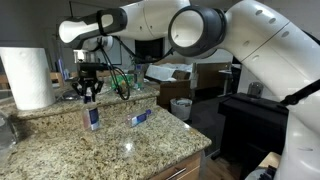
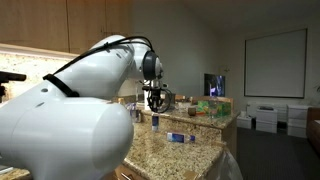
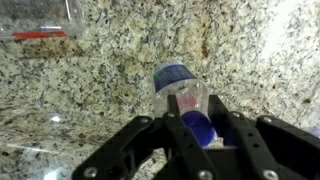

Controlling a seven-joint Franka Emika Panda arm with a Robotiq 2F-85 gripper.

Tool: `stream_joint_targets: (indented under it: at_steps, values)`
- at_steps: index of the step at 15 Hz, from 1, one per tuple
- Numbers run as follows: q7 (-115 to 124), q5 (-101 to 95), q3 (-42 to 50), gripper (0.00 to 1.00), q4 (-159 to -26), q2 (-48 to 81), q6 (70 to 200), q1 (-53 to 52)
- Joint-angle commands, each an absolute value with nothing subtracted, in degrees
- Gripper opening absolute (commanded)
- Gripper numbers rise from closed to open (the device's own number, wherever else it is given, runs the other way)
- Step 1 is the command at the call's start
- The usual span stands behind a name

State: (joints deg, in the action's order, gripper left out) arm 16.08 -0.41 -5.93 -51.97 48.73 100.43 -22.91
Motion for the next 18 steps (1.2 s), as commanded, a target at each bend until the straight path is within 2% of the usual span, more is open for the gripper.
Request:
stream_joint_targets:
  at_steps: [1, 3, 4, 5, 6, 9, 11, 18]
  values:
    - [14.32, 0.16, -6.48, 0.68, -48.53, 50.75, 100.05, -22.3]
    - [13.99, 0.54, -6.8, 0.81, -47.46, 51.86, 100.2, -22.14]
    - [13.94, 0.66, -6.93, 0.63, -47.01, 52.4, 100.11, -22.11]
    - [13.88, 0.64, -7.04, 0.4, -46.67, 52.84, 99.99, -22.14]
    - [13.85, 0.52, -7.09, 0.39, -46.41, 53.19, 100.07, -22.19]
    - [14.18, -0.21, -6.83, 0.19, -45.53, 53.72, 100.83, -22.44]
    - [14.59, -0.99, -6.29, 0.1, -44.86, 53.38, 100.6, -22.82]
    - [16.9, -3.72, -3.49, 0.1, -47.29, 49.44, 96.25, -22.76]
